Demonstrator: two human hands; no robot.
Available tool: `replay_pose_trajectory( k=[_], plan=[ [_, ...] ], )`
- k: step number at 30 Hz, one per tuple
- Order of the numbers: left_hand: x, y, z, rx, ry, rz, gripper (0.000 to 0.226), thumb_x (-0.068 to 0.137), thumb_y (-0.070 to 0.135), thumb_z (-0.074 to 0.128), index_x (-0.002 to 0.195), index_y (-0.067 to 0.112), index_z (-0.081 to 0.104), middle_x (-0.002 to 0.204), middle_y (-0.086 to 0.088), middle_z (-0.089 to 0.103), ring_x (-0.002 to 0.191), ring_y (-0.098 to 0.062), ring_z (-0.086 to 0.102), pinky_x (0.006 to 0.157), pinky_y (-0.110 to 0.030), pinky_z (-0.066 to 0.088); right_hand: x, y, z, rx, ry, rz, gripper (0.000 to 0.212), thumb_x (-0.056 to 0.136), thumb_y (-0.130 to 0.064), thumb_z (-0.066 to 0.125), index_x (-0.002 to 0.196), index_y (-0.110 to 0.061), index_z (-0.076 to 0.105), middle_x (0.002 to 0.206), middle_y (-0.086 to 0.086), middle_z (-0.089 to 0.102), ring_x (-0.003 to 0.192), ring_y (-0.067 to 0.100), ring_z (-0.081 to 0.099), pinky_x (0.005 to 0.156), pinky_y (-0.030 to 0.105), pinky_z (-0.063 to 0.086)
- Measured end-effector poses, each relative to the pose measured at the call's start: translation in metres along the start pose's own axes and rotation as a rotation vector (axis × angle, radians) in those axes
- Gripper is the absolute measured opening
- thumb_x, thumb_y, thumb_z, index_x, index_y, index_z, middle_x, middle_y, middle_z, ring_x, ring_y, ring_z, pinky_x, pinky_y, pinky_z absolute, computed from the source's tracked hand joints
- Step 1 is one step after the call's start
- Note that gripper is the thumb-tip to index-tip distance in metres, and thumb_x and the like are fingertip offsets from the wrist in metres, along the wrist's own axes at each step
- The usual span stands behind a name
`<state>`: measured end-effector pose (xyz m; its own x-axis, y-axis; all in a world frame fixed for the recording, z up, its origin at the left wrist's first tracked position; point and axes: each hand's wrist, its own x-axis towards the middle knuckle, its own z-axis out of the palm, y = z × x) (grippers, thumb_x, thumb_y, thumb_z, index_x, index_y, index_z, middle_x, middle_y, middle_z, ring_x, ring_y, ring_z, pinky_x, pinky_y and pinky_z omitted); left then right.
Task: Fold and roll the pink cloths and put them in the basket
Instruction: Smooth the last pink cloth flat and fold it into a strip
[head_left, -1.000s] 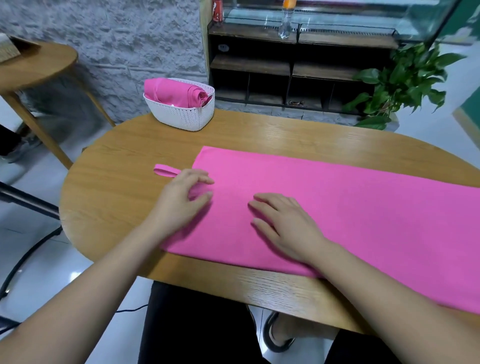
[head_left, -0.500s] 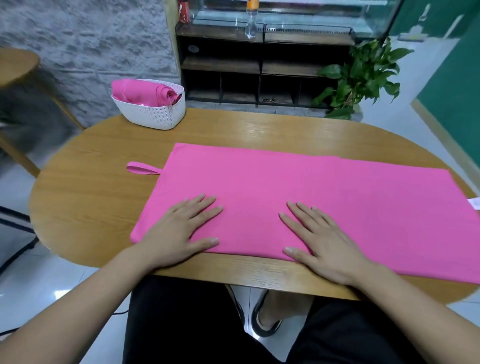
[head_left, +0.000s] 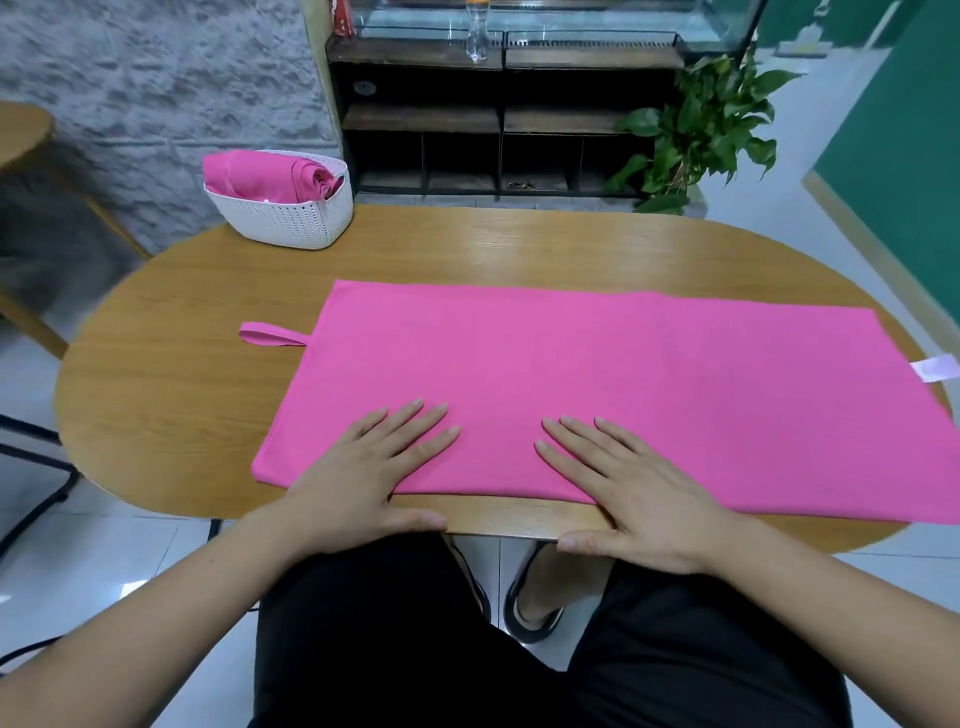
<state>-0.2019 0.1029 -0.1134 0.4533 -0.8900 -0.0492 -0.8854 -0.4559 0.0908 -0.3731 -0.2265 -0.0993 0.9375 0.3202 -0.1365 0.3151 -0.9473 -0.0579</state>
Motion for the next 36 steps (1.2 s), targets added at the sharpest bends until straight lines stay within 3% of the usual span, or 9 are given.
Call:
replay_pose_trajectory(
  k=[5, 14, 17, 20, 23, 25, 28, 32, 36],
  plan=[
    [-0.013, 0.009, 0.003, 0.058, -0.022, 0.012, 0.100, 0.088, 0.095, 0.030, 0.165, 0.043, -0.009, 0.173, 0.016, -0.018, 0.160, -0.010, -0.018, 0.132, -0.043, 0.001, -0.009, -0.011, 0.011, -0.048, 0.041, -0.004, 0.092, 0.100, -0.084, 0.021, 0.168, -0.029, -0.008, 0.176, -0.005, -0.015, 0.161, 0.012, -0.017, 0.132, 0.046, 0.008],
    [-0.035, 0.015, 0.010, 0.020, -0.004, 0.043, 0.072, 0.107, 0.068, 0.031, 0.166, 0.044, -0.002, 0.175, 0.017, -0.011, 0.162, -0.011, -0.010, 0.130, -0.042, 0.004, -0.025, -0.015, 0.031, 0.016, 0.180, -0.041, 0.066, 0.113, -0.058, 0.029, 0.169, -0.027, 0.014, 0.176, -0.007, 0.008, 0.163, 0.011, 0.002, 0.132, 0.042, 0.016],
    [-0.038, 0.009, 0.009, -0.092, -0.019, 0.050, 0.061, 0.108, 0.061, 0.027, 0.165, 0.050, 0.008, 0.174, 0.024, -0.004, 0.161, -0.007, -0.005, 0.130, -0.035, 0.002, -0.028, -0.010, 0.031, 0.094, 0.254, -0.019, 0.058, 0.113, -0.055, 0.034, 0.164, -0.028, 0.035, 0.172, -0.011, 0.026, 0.160, 0.006, 0.017, 0.130, 0.037, 0.024],
    [-0.036, -0.002, 0.002, -0.261, 0.033, 0.022, 0.054, 0.107, 0.056, 0.032, 0.160, 0.046, 0.036, 0.170, 0.027, 0.020, 0.158, 0.000, 0.014, 0.129, -0.028, 0.014, -0.035, -0.002, 0.027, 0.120, 0.356, 0.029, 0.049, 0.112, -0.052, 0.043, 0.147, -0.024, 0.061, 0.159, -0.010, 0.050, 0.149, 0.010, 0.044, 0.117, 0.040, 0.045],
    [-0.029, -0.013, -0.007, -0.292, 0.144, -0.029, 0.050, 0.105, 0.054, 0.039, 0.146, 0.036, 0.061, 0.154, 0.020, 0.053, 0.145, 0.000, 0.045, 0.120, -0.026, 0.033, -0.041, 0.011, 0.018, 0.080, 0.409, 0.033, 0.038, 0.111, -0.047, 0.049, 0.125, -0.020, 0.072, 0.137, -0.006, 0.067, 0.126, 0.017, 0.063, 0.101, 0.041, 0.054],
    [-0.022, -0.019, -0.014, -0.261, 0.217, -0.045, 0.051, 0.106, 0.059, 0.039, 0.133, 0.029, 0.070, 0.133, 0.015, 0.070, 0.125, -0.008, 0.064, 0.107, -0.027, 0.045, -0.042, 0.019, 0.010, 0.047, 0.465, 0.063, 0.036, 0.111, -0.044, 0.049, 0.110, -0.016, 0.071, 0.110, -0.003, 0.070, 0.101, 0.022, 0.068, 0.087, 0.039, 0.056],
    [-0.006, -0.026, -0.026, -0.224, 0.345, -0.052, 0.053, 0.107, 0.060, 0.036, 0.113, 0.022, 0.073, 0.103, 0.009, 0.074, 0.095, -0.015, 0.069, 0.083, -0.030, 0.050, -0.035, 0.031, -0.006, 0.015, 0.534, 0.159, 0.041, 0.110, -0.047, 0.044, 0.095, -0.016, 0.065, 0.084, -0.001, 0.063, 0.076, 0.027, 0.062, 0.068, 0.039, 0.051],
    [0.022, -0.040, -0.046, -0.173, 0.430, -0.126, 0.042, 0.106, 0.056, 0.041, 0.099, 0.024, 0.068, 0.089, 0.008, 0.068, 0.083, -0.019, 0.065, 0.071, -0.035, 0.048, -0.015, 0.052, -0.033, 0.074, 0.500, 0.289, 0.043, 0.107, -0.057, 0.039, 0.091, -0.022, 0.056, 0.077, -0.005, 0.062, 0.071, 0.029, 0.063, 0.056, 0.038, 0.046],
    [0.055, -0.058, -0.063, -0.178, 0.479, -0.203, 0.030, 0.104, 0.051, 0.049, 0.096, 0.027, 0.065, 0.088, 0.007, 0.070, 0.083, -0.022, 0.067, 0.069, -0.038, 0.052, 0.016, 0.083, -0.065, 0.132, 0.448, 0.379, 0.040, 0.102, -0.060, 0.048, 0.094, -0.024, 0.063, 0.081, -0.001, 0.071, 0.076, 0.033, 0.068, 0.061, 0.041, 0.053]
  ],
)
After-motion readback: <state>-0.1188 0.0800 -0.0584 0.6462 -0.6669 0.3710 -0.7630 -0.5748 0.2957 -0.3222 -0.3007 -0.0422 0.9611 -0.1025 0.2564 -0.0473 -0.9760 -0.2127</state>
